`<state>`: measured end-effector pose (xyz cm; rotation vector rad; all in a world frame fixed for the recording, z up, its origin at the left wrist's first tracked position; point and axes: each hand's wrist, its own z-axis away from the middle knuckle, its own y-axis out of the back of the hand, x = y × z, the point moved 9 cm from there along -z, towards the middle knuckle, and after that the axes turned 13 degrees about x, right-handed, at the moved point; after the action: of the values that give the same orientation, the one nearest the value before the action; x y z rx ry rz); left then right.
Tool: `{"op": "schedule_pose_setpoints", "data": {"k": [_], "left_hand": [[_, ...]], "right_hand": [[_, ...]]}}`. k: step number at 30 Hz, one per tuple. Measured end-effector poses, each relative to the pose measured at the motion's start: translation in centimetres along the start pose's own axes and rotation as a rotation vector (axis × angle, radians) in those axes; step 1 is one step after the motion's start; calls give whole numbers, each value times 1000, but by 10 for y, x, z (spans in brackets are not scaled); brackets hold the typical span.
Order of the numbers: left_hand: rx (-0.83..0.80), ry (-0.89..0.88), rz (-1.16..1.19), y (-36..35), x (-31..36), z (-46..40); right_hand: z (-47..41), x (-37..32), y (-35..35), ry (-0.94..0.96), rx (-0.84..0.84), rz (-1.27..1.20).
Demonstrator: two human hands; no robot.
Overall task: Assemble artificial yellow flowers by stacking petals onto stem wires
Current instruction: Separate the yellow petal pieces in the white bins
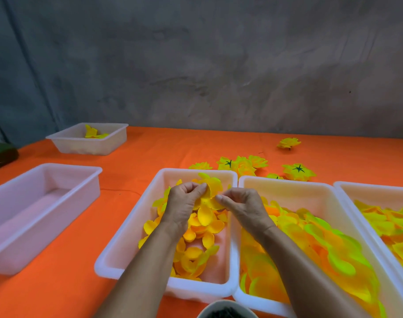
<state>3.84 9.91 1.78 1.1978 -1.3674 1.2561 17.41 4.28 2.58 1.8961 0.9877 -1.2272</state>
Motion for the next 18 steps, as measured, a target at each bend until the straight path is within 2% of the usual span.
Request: {"op": "schedule_pose_setpoints", "data": {"k": [3,5,9,12,15,18], "left_hand": [[-61,182,155,-6,-9,2],[-70,226,183,-7,-10,3],[51,87,-41,4,-7,0],[-18,183,-29,0,-16,4],[-79,267,57,-5,-19,8],[-44,315,99,-4,-24,6]], "right_hand": [[1,-2,-8,-61,-69,-139],[2,-2,-8,-79,-76,-191],[0,-2,2,20,95,23],[-2,-6,12,84,243,112],[-3,-1,17,30,282,-31],[-3,2,11,-35,199,-181]]}}
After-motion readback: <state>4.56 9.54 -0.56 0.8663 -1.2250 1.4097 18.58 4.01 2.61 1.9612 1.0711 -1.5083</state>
